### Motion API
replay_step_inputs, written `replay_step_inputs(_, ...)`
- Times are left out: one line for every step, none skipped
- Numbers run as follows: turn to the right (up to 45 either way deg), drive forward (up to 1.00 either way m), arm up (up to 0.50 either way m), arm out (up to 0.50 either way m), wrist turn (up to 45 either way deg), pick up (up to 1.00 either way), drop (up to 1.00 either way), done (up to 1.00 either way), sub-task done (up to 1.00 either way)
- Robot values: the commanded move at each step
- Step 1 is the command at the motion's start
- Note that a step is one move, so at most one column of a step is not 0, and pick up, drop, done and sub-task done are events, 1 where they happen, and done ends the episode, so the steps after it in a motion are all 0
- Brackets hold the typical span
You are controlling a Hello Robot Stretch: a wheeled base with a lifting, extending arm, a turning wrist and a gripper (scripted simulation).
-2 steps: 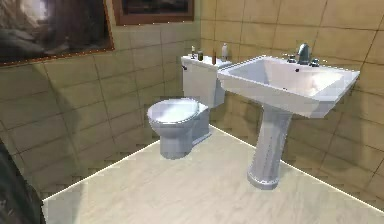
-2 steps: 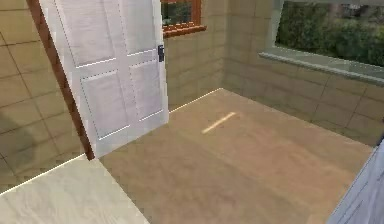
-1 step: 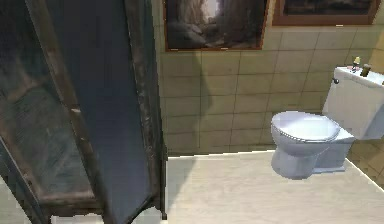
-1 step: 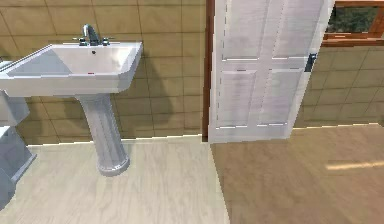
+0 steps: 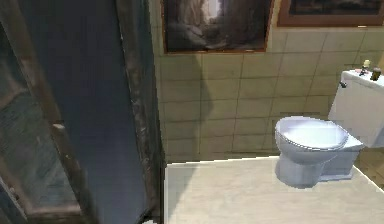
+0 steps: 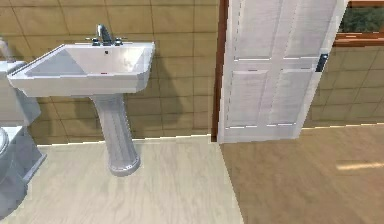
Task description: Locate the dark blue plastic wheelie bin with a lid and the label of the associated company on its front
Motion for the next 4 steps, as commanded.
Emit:
replay_step_inputs(45.0, 0.00, 0.00, 0.00, 0.0, 0.00, 0.00, 0.00, 0.00)
replay_step_inputs(36.0, 0.00, 0.00, 0.00, 0.0, 0.00, 0.00, 0.00, 0.00)
replay_step_inputs(0.0, 0.05, 0.00, 0.00, 0.0, 0.00, 0.00, 0.00, 0.00)
replay_step_inputs(36.0, 0.00, 0.00, 0.00, 0.0, 0.00, 0.00, 0.00, 0.00)
